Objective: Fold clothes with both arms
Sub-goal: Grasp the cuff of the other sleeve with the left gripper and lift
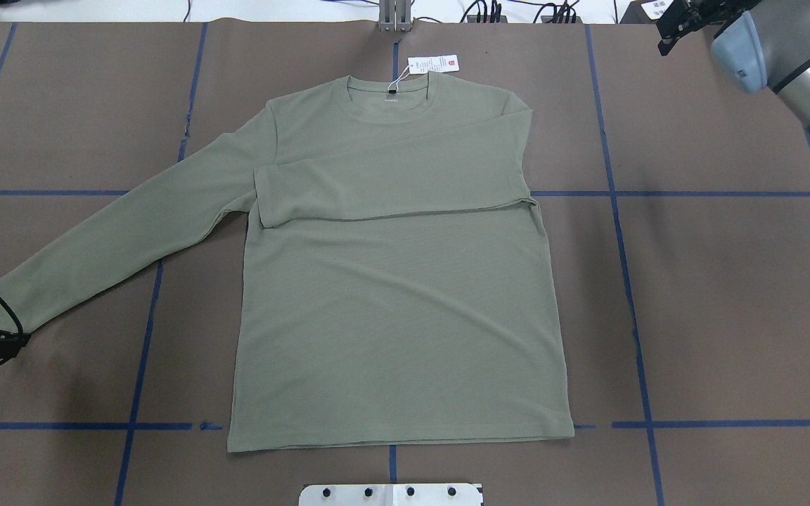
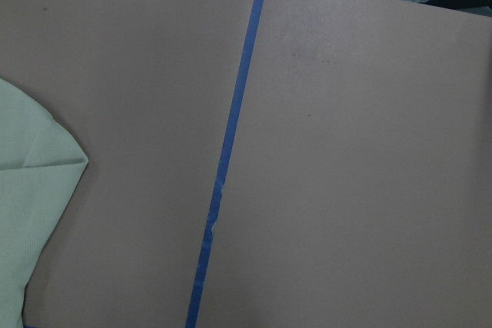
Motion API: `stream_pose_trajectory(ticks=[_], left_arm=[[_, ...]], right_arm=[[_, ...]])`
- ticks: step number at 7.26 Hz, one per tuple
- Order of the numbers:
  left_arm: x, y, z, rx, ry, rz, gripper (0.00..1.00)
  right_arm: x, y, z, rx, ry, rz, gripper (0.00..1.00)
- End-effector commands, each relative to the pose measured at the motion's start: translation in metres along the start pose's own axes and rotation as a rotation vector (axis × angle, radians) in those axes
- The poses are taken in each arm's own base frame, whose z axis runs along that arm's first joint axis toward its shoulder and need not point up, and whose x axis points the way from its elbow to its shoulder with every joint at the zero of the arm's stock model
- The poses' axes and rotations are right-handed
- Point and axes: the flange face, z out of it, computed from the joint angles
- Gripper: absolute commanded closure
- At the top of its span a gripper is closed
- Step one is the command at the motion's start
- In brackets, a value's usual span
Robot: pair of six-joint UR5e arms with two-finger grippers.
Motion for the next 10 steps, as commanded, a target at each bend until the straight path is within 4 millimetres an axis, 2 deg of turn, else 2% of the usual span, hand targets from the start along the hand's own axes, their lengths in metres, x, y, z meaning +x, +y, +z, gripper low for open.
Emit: stream_pose_trajectory(ticks=[1, 4, 5, 7, 8, 9, 10], left_arm=[[0.0022, 0.0029, 0.0075, -0.003, 0.003, 0.013, 0.23], [0.0051, 0.0053, 0.0092, -0.011, 0.007, 0.023, 0.56], [0.0056, 0.0055, 0.0095, -0.012, 0.007, 0.024, 0.59], [0.0059, 0.0067, 0.0101, -0.015, 0.006, 0.027, 0.59], [0.0048, 0.007, 0.0105, -0.016, 0.003, 0.025, 0.82], [0.0054, 0.0072, 0.0106, -0.016, 0.005, 0.027, 1.0], [0.0078, 0.0046, 0.0066, -0.007, 0.01, 0.029, 1.0]], right_arm=[[-0.0007, 0.0004, 0.0009, -0.001, 0.0, 0.001, 0.0], [-0.0047, -0.0013, -0.0011, 0.001, -0.003, 0.003, 0.0], [-0.0048, -0.0013, -0.0011, 0.001, -0.003, 0.004, 0.0], [-0.0067, -0.0022, -0.0012, 0.001, -0.004, 0.002, 0.0], [-0.0067, -0.0022, -0.0012, 0.001, -0.004, 0.004, 0.0], [-0.0067, -0.0022, -0.0012, 0.001, -0.004, 0.002, 0.0], [-0.0039, -0.0006, 0.0011, -0.004, 0.0, 0.004, 0.0]])
